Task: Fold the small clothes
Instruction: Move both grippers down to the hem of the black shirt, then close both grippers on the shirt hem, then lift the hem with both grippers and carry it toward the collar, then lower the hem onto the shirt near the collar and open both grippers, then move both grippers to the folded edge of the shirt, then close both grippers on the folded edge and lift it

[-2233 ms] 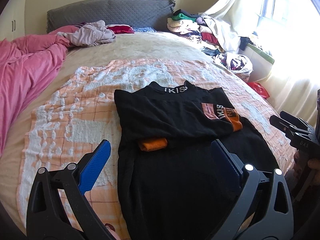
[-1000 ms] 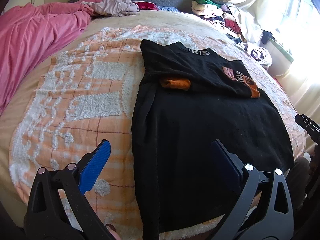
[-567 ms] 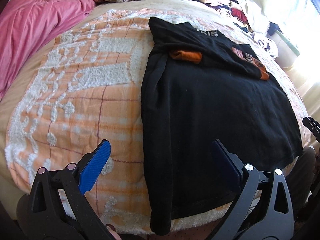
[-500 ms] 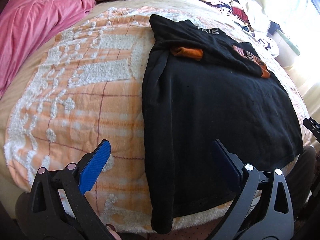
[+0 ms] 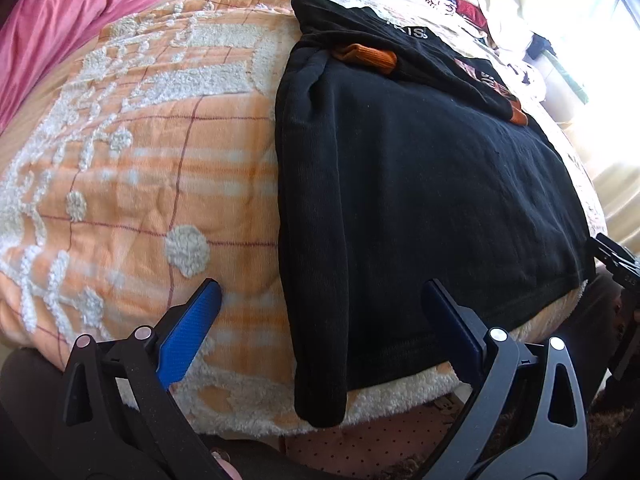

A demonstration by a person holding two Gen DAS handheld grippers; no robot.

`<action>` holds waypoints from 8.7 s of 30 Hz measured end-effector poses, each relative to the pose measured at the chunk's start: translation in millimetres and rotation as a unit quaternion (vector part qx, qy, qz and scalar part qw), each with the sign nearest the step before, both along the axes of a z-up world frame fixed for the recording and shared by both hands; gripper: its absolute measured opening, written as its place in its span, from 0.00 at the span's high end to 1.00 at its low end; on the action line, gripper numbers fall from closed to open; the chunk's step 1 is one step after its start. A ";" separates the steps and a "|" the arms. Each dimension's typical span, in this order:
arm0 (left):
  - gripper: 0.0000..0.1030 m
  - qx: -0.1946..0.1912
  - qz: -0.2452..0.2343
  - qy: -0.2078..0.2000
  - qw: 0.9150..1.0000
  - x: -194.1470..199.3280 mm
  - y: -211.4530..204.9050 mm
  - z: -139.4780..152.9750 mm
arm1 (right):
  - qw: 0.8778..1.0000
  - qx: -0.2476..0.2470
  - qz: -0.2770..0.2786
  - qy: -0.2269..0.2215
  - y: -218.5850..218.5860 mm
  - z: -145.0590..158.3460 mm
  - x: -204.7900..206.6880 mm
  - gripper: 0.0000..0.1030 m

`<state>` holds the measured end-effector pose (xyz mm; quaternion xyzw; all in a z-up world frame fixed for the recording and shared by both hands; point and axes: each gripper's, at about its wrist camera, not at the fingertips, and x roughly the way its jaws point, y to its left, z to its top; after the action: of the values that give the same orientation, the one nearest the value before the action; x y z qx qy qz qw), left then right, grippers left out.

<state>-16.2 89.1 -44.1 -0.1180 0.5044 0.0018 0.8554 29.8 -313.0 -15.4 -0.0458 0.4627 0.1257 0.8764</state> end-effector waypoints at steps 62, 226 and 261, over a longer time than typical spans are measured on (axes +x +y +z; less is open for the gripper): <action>0.97 -0.152 0.020 -0.065 0.986 -18.4 26.1 35.3 | 0.977 0.204 0.045 -0.052 -42.4 59.9 -6.9 0.93; 0.98 0.032 0.041 -0.111 0.992 270.3 58.1 40.5 | 0.990 0.105 0.038 -0.087 47.0 24.6 291.5 0.94; 0.93 0.096 0.049 -0.103 0.989 266.1 35.6 51.5 | 0.990 0.052 -0.013 -0.133 34.9 43.6 269.1 0.61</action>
<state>249.8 124.7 7.4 -0.0591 0.4048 0.0796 0.9090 298.9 -278.1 28.2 -0.0104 0.3350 0.1314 0.9330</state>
